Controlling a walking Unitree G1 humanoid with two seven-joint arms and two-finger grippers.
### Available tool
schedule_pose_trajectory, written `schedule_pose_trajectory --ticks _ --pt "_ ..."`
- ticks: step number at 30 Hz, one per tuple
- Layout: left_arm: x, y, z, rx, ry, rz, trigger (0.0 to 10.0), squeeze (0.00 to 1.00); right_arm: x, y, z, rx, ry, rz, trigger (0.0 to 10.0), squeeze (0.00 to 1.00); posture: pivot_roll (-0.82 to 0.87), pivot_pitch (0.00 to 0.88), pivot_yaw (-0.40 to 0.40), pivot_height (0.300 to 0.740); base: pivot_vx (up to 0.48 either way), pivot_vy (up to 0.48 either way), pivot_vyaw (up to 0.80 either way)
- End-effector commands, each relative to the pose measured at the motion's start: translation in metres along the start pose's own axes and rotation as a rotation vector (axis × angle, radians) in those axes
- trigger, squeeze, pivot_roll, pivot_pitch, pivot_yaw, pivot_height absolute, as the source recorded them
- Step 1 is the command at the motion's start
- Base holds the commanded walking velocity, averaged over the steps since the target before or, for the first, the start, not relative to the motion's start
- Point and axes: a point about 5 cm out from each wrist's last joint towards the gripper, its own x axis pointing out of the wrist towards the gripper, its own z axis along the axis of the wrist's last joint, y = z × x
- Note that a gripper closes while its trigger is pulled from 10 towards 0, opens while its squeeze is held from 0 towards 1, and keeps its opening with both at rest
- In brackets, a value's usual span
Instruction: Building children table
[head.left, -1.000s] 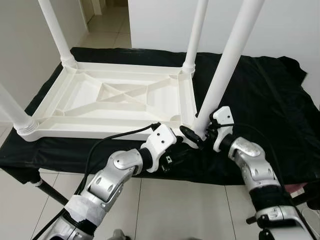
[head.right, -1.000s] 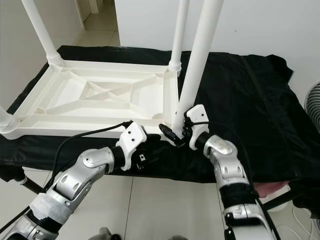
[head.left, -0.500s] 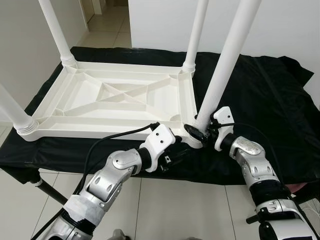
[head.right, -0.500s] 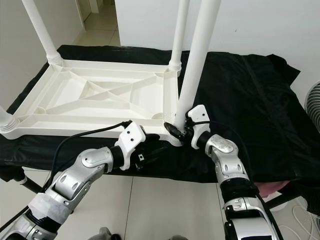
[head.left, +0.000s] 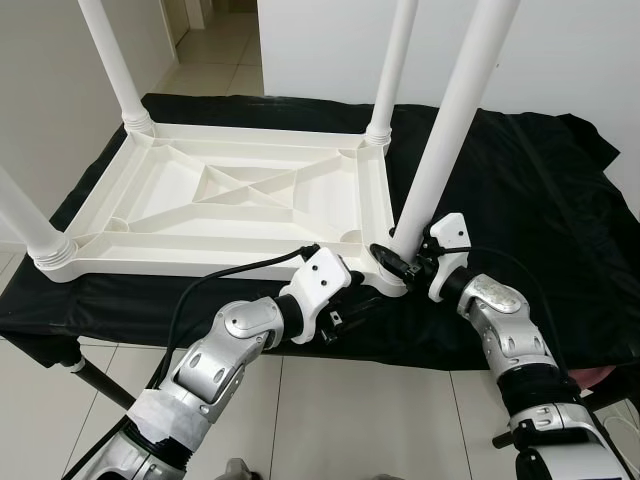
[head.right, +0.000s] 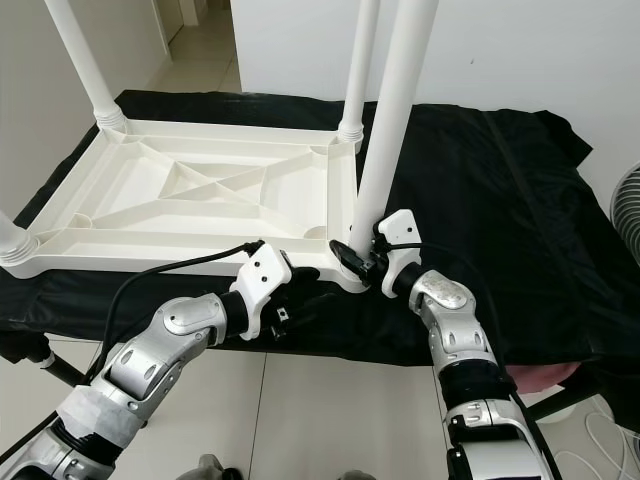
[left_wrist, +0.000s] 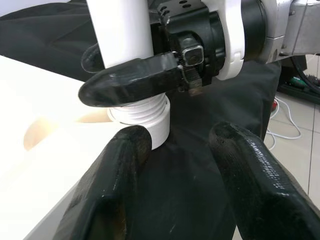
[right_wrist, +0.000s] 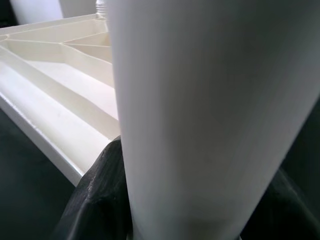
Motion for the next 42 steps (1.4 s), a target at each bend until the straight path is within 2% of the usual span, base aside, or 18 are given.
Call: schedule_pose_trajectory --ticks 1,4,5,8,12,14,15,20,22,23,24,31,32,42 --pt "0.001 -0.003 -0.002 0.0 0.006 -0.073 10.0 0.0 -0.002 0.0 -0.004 -0.008 0.032 -0.031 10.0 0.0 -0.12 0.035 0.031 0.74 0.0 0.0 0.0" --pt "0.001 -0.004 -0.002 -0.001 0.005 -0.077 10.0 0.0 -0.001 0.004 -0.002 0.02 0.045 -0.131 10.0 0.0 -0.13 0.042 0.031 0.74 0.0 0.0 0.0" --pt "0.001 -0.004 -0.002 -0.001 0.005 -0.077 10.0 0.0 -0.001 0.004 -0.002 0.02 0.045 -0.131 10.0 0.0 -0.13 0.042 0.031 0.74 0.0 0.0 0.0" --pt "0.001 -0.004 -0.002 -0.002 0.006 -0.08 10.0 0.0 -0.001 0.005 0.001 0.075 0.047 -0.241 10.0 0.0 -0.13 0.043 0.031 0.74 0.0 0.0 0.0" --pt "0.002 -0.005 -0.002 -0.001 0.006 -0.082 10.0 0.0 -0.002 0.011 0.001 0.089 0.064 -0.358 10.0 0.0 -0.14 0.043 0.032 0.74 0.0 0.0 0.0" --pt "0.002 -0.004 -0.002 -0.001 0.005 -0.083 10.0 0.0 -0.002 0.019 0.001 0.093 0.072 -0.442 10.0 0.0 -0.14 0.043 0.032 0.74 0.0 0.0 0.0" --pt "0.002 -0.004 -0.002 -0.001 0.005 -0.083 10.0 0.0 -0.002 0.019 0.001 0.093 0.072 -0.442 10.0 0.0 -0.14 0.043 0.032 0.74 0.0 0.0 0.0" --pt "0.002 -0.004 -0.001 0.001 0.003 -0.08 10.0 0.0 -0.01 0.031 -0.001 0.103 0.102 -0.682 10.0 0.0 -0.13 0.041 0.026 0.74 0.0 0.0 0.0" --pt "0.002 -0.004 -0.001 0.001 0.003 -0.079 10.0 0.0 -0.011 0.033 0.0 0.104 0.113 -0.7 10.0 0.0 -0.13 0.041 0.026 0.74 0.0 0.0 0.0" --pt "0.002 -0.004 -0.001 0.001 0.003 -0.079 10.0 0.0 -0.01 0.042 0.005 0.148 0.087 -0.714 10.0 0.0 -0.12 0.04 0.022 0.74 0.0 0.0 0.0" --pt "0.002 -0.004 -0.001 0.0 0.004 -0.079 10.0 0.0 -0.009 0.044 0.006 0.157 0.081 -0.713 10.0 0.0 -0.12 0.04 0.022 0.74 0.0 0.0 0.0" --pt "0.002 -0.005 -0.002 0.002 0.005 -0.081 10.0 0.0 -0.009 0.045 0.011 0.158 0.074 -0.721 10.0 0.0 -0.12 0.032 0.017 0.74 0.0 0.0 0.0" --pt "0.002 -0.005 -0.001 0.002 0.004 -0.08 10.0 0.0 -0.009 0.044 0.013 0.156 0.056 -0.71 10.0 1.0 -0.12 0.032 0.017 0.74 0.0 0.0 0.0" --pt "0.003 -0.004 -0.001 0.008 0.002 -0.082 10.0 0.0 -0.011 0.028 0.021 0.126 -0.014 -0.581 10.0 1.0 -0.13 0.016 0.013 0.74 0.0 0.0 0.0"
